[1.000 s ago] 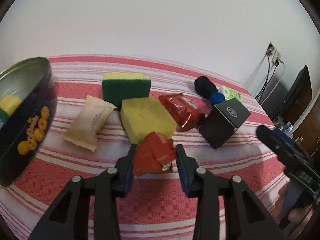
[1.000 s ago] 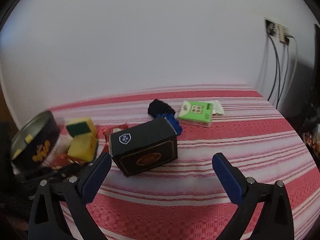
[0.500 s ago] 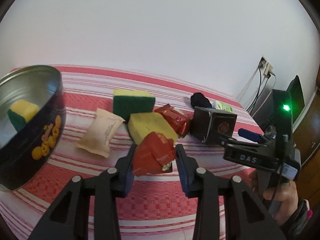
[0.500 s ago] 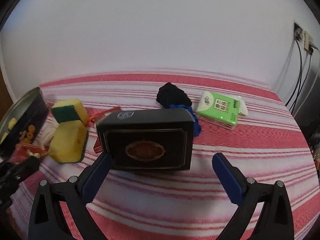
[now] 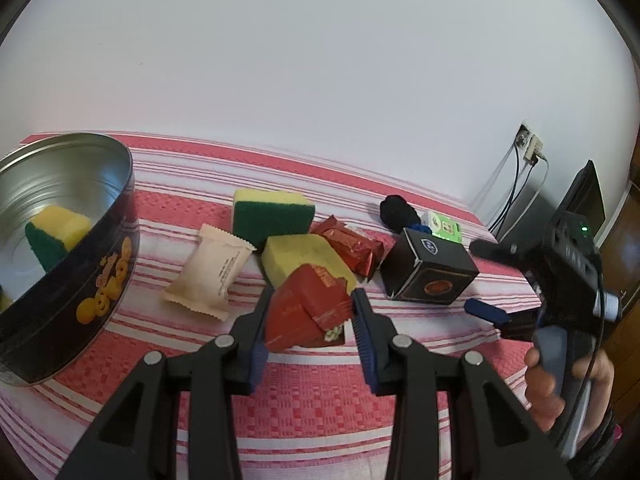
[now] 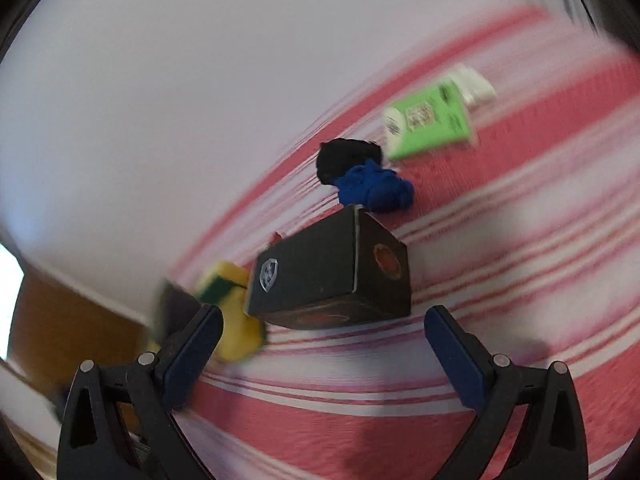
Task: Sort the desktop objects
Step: 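Grasp the red foil wrapper with the left tool while the right tool grasps the black box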
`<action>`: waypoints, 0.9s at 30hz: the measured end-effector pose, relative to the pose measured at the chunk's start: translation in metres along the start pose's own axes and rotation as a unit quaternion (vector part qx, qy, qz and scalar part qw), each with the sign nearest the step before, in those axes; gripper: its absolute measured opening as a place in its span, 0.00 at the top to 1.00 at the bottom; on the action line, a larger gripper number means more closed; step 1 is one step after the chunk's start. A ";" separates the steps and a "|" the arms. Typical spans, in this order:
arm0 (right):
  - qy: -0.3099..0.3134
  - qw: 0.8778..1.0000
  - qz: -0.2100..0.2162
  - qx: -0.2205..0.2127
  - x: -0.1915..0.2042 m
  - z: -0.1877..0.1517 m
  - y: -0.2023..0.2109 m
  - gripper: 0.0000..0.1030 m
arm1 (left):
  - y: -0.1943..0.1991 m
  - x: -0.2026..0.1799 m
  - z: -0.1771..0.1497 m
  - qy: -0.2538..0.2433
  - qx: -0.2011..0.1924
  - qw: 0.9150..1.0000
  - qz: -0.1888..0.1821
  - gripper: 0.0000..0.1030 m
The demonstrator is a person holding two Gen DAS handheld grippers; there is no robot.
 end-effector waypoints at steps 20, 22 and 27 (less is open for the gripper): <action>0.578 0.807 -0.090 0.081 0.091 -0.018 -0.035 0.01 | 0.014 0.006 0.000 -0.022 -0.007 1.000 0.014 0.64; 0.577 0.804 -0.110 0.096 0.082 -0.016 -0.048 0.01 | 0.016 0.006 0.001 -0.025 -0.010 1.000 0.016 0.64; 0.575 0.796 -0.135 0.133 0.063 -0.020 -0.068 0.15 | 0.019 0.006 0.005 -0.028 -0.015 0.999 0.017 0.64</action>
Point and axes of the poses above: each gripper's, at about its wrist camera, not at the fingertips, and y roughly against the way its jaws point, x to its left, z to its top, the point moved 7 cm from there along -y, roughly the way its jaws point, and after that the axes turned 2 degrees about -x, right-handed, at the moved point
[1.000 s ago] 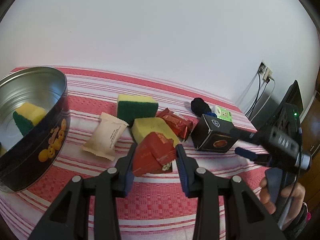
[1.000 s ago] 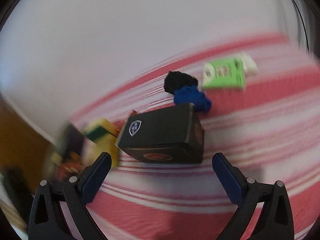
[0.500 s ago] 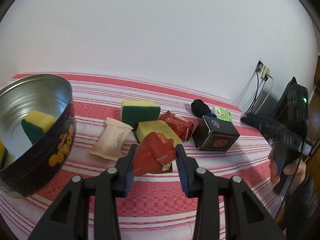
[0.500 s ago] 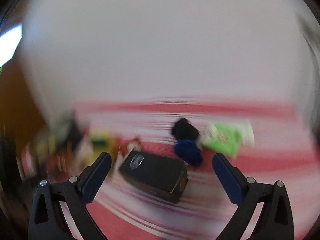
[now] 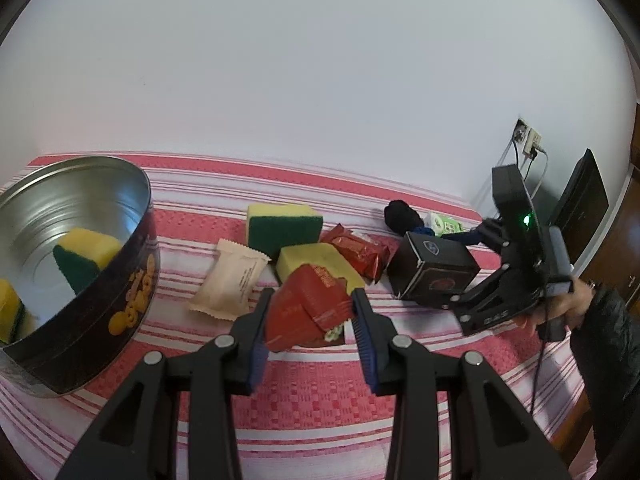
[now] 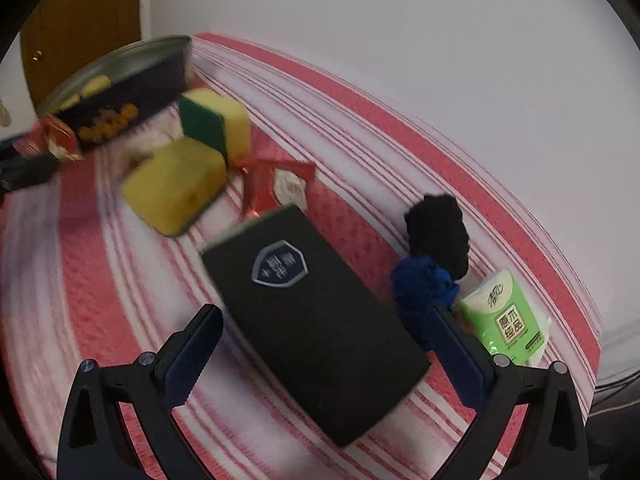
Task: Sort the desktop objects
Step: 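Grasp the red foil wrapper with the left tool while the right tool grasps the black box, then carry the red wrapper and black box over the tin and release both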
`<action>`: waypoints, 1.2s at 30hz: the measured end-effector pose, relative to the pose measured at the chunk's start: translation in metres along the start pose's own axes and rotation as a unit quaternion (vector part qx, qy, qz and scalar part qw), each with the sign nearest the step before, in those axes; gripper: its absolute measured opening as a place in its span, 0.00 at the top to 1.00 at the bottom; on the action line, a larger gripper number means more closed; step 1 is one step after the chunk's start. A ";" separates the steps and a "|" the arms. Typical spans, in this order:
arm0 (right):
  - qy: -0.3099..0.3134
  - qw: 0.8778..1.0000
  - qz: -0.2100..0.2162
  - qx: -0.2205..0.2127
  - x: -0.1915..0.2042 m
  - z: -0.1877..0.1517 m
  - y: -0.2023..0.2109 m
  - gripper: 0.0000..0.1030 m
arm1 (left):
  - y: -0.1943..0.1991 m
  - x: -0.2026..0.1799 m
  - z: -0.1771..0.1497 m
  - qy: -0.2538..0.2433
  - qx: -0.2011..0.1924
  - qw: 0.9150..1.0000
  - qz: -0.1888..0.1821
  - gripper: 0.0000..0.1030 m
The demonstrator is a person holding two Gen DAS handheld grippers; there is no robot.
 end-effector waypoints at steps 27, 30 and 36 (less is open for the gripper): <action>-0.339 0.908 0.075 -0.235 0.097 0.041 0.086 0.51 | 0.039 0.048 0.014 0.023 -0.040 0.998 0.043 0.64; -0.334 0.908 0.086 -0.239 0.110 0.052 0.085 0.51 | 0.045 0.060 0.016 0.026 -0.045 0.997 0.055 0.64; -0.317 0.908 0.106 -0.251 0.138 0.076 0.089 0.51 | 0.061 0.087 0.019 0.039 -0.059 0.995 0.074 0.64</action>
Point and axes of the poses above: each gripper's, at about its wrist camera, not at the fingertips, and y roughly against the way its jaws point, x to its left, z to its top, the point moved 7 cm from there along -y, roughly the way its jaws point, and after that the axes turned 2 degrees about -x, right-handed, at the moved point
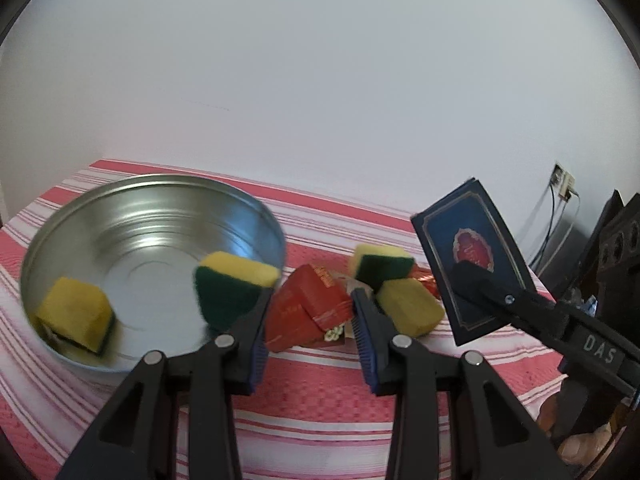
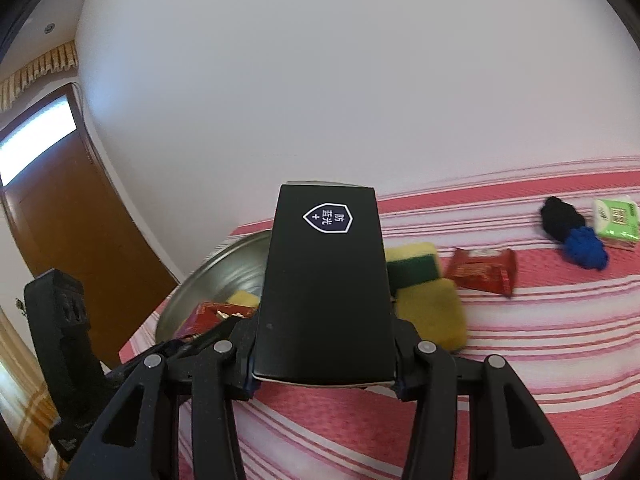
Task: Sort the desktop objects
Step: 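Carry the red wrapper and black box over the tin and release both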
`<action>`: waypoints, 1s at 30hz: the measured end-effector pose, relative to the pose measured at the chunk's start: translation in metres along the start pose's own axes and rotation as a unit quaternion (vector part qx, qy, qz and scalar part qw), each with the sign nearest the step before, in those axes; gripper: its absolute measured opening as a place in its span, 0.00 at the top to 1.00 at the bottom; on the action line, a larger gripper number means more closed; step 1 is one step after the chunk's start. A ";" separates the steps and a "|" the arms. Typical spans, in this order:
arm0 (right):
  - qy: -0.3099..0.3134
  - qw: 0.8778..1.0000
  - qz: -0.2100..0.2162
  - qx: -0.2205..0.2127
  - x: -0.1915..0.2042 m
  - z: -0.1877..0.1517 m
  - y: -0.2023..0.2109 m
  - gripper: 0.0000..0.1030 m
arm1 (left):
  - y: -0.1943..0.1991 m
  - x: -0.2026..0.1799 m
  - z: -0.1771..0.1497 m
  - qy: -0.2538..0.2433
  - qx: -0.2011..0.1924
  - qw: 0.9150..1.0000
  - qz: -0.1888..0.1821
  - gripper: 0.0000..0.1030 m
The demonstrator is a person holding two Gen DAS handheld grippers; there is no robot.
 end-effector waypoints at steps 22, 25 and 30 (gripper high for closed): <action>0.040 0.999 0.023 -0.007 0.083 0.029 -0.103 0.51 | 0.017 0.124 0.061 0.011 -0.038 0.993 0.112 0.64; 0.044 0.999 0.016 0.000 0.091 0.033 -0.114 0.51 | 0.012 0.135 0.070 0.011 -0.035 0.992 0.119 0.64; 0.071 0.997 -0.011 0.022 0.097 0.041 -0.146 0.51 | -0.003 0.159 0.083 0.016 -0.014 0.989 0.146 0.64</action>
Point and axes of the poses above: each gripper's, at about its wrist camera, not at the fingertips, and y roughly against the way its jaws point, x to its left, z to its top, the point moved 7 cm from there along -y, roughly the way its jaws point, and after that the axes turned 2 degrees about -x, right-handed, at the moved point
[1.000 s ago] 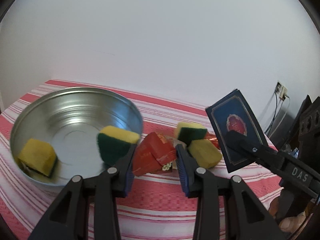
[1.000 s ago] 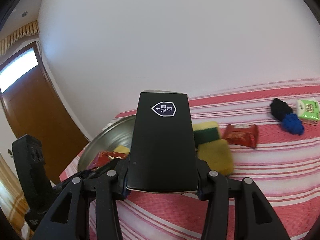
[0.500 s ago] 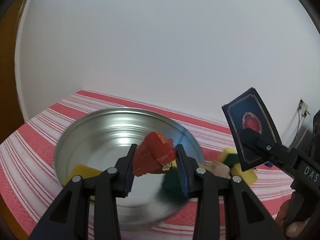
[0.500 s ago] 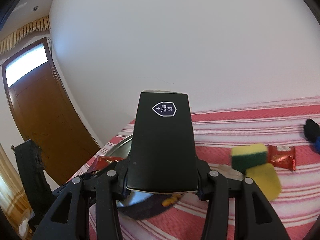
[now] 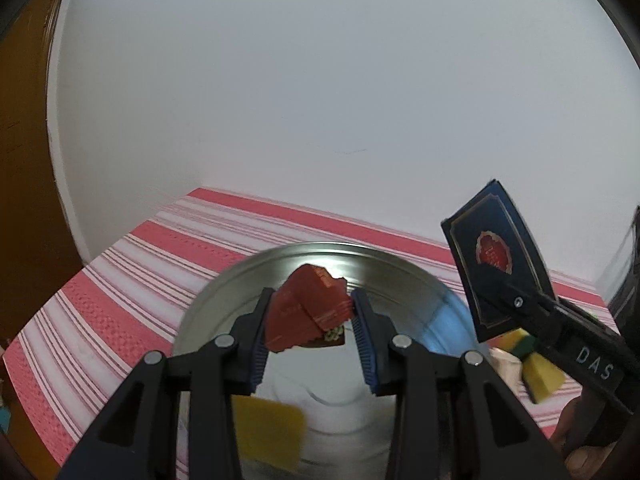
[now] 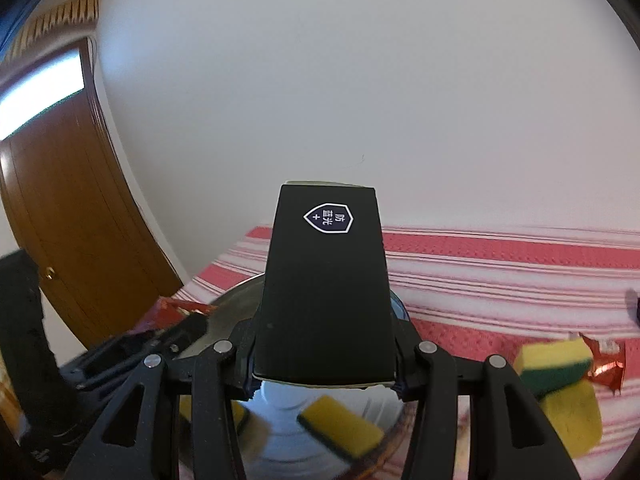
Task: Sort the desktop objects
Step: 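Carry the red wrapper and black box over the tin and release both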
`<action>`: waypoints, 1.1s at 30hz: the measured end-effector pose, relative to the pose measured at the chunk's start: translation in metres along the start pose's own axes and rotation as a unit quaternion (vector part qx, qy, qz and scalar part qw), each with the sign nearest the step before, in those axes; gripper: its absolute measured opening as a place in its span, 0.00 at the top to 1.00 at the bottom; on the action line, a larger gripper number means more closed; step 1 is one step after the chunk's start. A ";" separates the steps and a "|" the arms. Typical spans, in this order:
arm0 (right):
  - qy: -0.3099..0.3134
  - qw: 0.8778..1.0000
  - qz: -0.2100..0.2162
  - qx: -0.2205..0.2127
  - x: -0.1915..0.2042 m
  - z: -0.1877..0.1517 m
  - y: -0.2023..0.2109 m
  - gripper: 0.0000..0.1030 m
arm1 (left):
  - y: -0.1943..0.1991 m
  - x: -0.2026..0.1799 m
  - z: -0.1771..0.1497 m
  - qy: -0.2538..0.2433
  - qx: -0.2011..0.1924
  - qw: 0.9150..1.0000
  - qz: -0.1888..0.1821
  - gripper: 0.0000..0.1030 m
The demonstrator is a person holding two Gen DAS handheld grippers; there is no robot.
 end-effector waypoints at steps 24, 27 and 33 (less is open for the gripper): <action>0.021 0.997 -0.025 -0.065 -0.010 0.007 0.017 0.36 | -0.026 0.031 -0.003 0.054 -0.005 0.993 0.104 0.06; 0.043 0.991 -0.041 -0.118 -0.017 0.008 0.048 0.33 | -0.007 0.011 -0.012 0.038 -0.044 0.993 0.102 0.06; 0.077 0.964 -0.113 -0.227 -0.045 0.000 0.125 0.10 | 0.016 -0.037 -0.030 0.022 -0.099 0.992 0.078 0.06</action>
Point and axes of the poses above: each gripper's, at about its wrist camera, not at the fingertips, and y roughly against the way its jaws point, x to its left, z to its top, the point moved 7 cm from there along -y, roughly the way its jaws point, and after that the axes turned 2 degrees about -x, right-handed, at the moved point
